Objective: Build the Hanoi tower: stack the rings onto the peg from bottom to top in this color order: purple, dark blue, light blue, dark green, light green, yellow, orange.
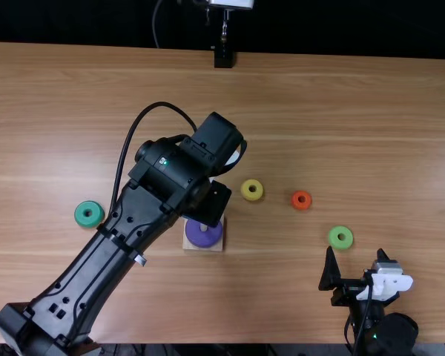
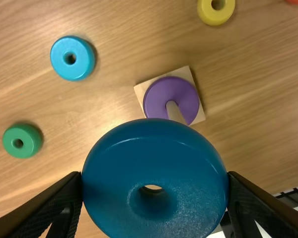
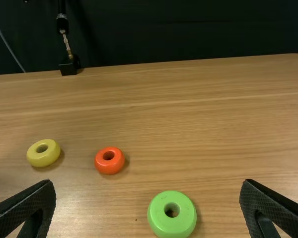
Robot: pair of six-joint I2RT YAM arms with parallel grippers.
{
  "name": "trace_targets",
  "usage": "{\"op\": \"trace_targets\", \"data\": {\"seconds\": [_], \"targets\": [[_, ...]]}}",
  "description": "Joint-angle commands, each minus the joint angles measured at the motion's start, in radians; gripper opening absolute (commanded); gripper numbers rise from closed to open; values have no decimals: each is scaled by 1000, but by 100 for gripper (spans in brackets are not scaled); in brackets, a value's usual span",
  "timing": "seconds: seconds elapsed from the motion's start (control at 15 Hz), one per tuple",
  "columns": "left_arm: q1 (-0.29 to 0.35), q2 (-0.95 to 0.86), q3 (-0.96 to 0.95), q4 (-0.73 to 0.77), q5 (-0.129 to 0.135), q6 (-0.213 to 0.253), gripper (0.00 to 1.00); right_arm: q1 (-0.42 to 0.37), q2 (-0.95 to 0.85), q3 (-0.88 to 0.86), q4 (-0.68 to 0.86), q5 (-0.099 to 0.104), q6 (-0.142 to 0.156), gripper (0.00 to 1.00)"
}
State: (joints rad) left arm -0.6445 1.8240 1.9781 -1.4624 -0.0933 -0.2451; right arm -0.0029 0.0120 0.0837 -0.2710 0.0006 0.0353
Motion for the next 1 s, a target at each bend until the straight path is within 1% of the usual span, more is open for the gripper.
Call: {"op": "trace_targets", "data": {"seconds": [0.0,0.2,0.53,0.93], "targets": [[-20,21,38,-1,5,-22,0,-14,-12,-70,-71,10,5,100],[-35,38,39,-1,5,-24,0,-14,-12,-70,-71,10,5,100],[-38,43,34,-1,5,-22,0,-14,-12,-70,-71,10,5,100],[-58,69,36,-1,5,-24,0,-14,-12,-70,-71,10,5,100]]}}
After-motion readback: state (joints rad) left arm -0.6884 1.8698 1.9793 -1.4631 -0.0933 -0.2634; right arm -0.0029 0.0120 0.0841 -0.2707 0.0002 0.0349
